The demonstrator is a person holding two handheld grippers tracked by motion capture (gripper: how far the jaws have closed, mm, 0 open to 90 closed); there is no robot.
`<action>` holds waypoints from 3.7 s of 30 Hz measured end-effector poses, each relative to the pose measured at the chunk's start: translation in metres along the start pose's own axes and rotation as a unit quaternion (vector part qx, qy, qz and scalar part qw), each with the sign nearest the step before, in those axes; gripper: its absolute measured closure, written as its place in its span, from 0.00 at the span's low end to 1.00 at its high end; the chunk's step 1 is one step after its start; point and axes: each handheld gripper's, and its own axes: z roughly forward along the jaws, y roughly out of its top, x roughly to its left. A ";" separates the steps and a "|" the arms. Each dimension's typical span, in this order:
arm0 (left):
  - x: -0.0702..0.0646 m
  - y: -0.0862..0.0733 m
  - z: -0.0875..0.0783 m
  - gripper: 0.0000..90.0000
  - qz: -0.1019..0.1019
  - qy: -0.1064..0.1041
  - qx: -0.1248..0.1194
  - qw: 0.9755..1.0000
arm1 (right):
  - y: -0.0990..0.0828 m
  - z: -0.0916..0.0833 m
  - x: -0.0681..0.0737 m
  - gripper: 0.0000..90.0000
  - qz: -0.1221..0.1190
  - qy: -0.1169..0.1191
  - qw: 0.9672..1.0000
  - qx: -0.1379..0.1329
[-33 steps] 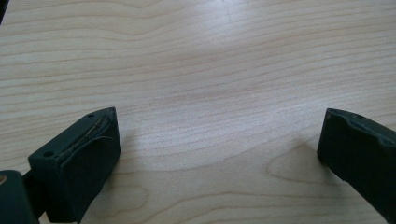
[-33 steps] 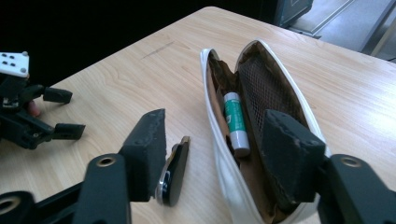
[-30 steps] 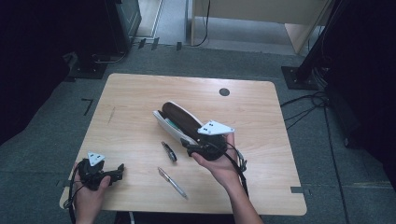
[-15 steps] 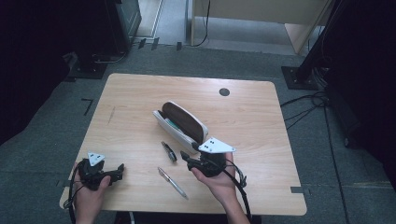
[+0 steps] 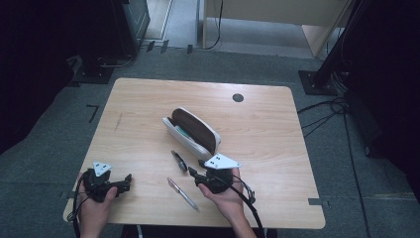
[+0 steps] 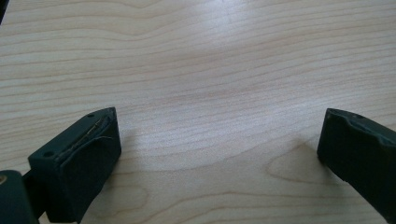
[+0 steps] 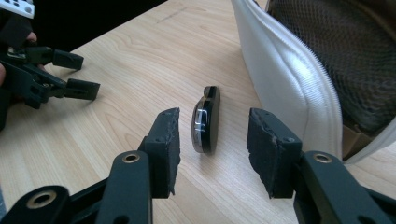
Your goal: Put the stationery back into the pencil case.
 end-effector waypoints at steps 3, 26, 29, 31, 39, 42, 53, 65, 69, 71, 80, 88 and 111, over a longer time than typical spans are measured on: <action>0.000 0.000 0.000 0.00 0.000 0.000 0.000 1.000 | -0.002 0.004 0.000 0.62 0.004 -0.001 1.000 0.001; 0.000 0.000 0.000 0.00 0.000 0.000 0.000 1.000 | -0.017 0.044 0.010 0.66 -0.001 -0.010 0.999 0.043; 0.000 0.000 0.000 0.00 0.000 0.000 0.000 1.000 | -0.018 0.049 0.011 0.66 -0.004 -0.013 0.999 0.047; 0.000 0.000 0.000 0.00 0.001 0.000 0.000 1.000 | -0.018 0.052 0.011 0.66 -0.003 -0.017 0.999 0.050; 0.000 0.000 0.000 0.00 0.000 0.000 0.000 1.000 | -0.020 0.062 0.012 0.66 -0.009 -0.040 0.997 0.062; 0.000 0.000 0.000 0.00 0.001 0.000 0.000 1.000 | -0.020 0.065 0.013 0.67 -0.012 -0.046 0.997 0.065; 0.000 0.000 0.000 0.00 0.000 0.000 0.000 1.000 | -0.020 0.068 0.013 0.82 -0.013 -0.070 0.996 0.060; 0.000 0.000 0.000 0.00 0.001 0.000 0.000 1.000 | -0.014 0.048 0.008 0.82 -0.009 -0.048 0.998 0.032; 0.000 0.000 0.000 0.00 0.001 0.000 0.000 1.000 | -0.009 0.035 0.006 0.82 -0.012 -0.040 0.999 0.021; 0.000 0.000 0.000 0.00 0.000 0.000 0.000 1.000 | -0.006 0.028 0.005 0.82 -0.013 -0.037 0.999 0.013; 0.000 0.000 0.000 0.00 0.001 0.000 0.000 1.000 | 0.010 -0.007 0.001 0.82 -0.017 -0.033 0.999 -0.010; 0.000 0.000 0.000 0.00 0.001 0.000 0.000 1.000 | 0.026 -0.032 -0.007 0.82 -0.019 -0.038 0.999 -0.034; 0.000 0.000 0.000 0.00 0.000 0.000 -0.001 1.000 | 0.060 -0.023 -0.045 0.82 -0.038 -0.071 0.997 0.014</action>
